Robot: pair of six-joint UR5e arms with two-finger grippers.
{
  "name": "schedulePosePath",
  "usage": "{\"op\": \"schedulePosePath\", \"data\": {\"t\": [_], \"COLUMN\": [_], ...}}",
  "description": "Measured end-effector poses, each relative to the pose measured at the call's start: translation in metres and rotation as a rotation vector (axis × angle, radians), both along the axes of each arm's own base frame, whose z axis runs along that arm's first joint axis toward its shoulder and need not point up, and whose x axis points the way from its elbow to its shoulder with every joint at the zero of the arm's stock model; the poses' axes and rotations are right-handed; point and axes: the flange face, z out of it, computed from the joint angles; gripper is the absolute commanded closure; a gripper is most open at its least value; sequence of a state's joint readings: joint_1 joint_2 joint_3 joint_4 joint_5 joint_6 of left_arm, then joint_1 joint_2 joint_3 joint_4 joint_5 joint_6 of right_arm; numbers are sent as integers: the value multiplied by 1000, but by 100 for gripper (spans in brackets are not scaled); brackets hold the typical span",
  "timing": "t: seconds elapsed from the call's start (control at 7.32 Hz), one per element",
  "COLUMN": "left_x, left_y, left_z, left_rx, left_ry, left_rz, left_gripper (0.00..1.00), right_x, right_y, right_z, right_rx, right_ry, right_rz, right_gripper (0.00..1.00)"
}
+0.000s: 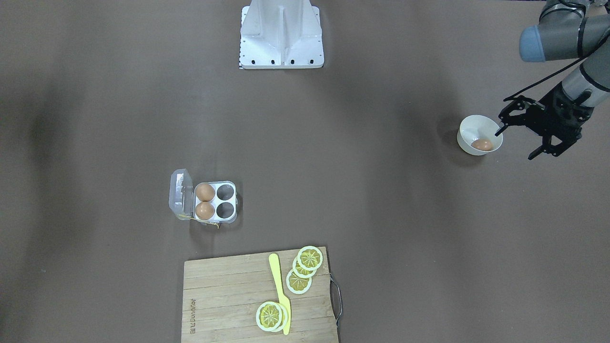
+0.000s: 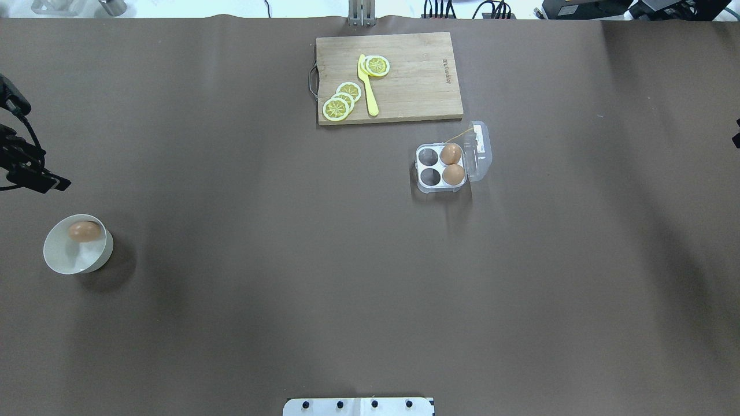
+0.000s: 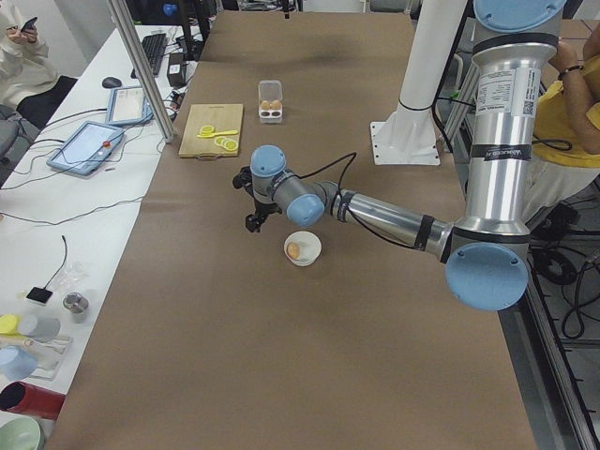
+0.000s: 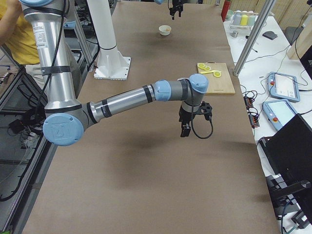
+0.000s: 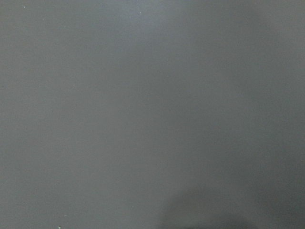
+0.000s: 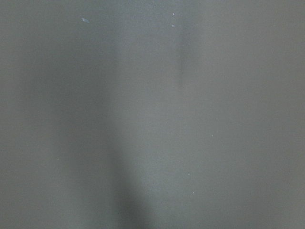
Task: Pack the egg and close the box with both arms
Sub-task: 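Lower the left gripper over the brown egg in the white bowl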
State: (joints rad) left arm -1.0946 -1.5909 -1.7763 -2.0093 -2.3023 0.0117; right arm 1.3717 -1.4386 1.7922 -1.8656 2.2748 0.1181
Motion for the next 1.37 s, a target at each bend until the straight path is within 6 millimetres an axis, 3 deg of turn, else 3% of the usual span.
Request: {"op": "schedulePosePath", "data": {"t": [0.27,0.55,1.37], "left_x": [11,9,46], "left_y": [6,20,48], "left_z": [28,49,49], "left_rx": [38,68,99], "left_ry": [-62,-95,-91], "left_rz": [54,106,214], "left_gripper": [22,21,22], "right_x": [-1,-2,-4], "right_y": [0,0,1], "right_z": [0,-1,-1], "right_rx": [-1,1,0], "right_ry": [0,-1,0], "right_rz": [-1,-3,-8], "right_gripper": [0,0,0]}}
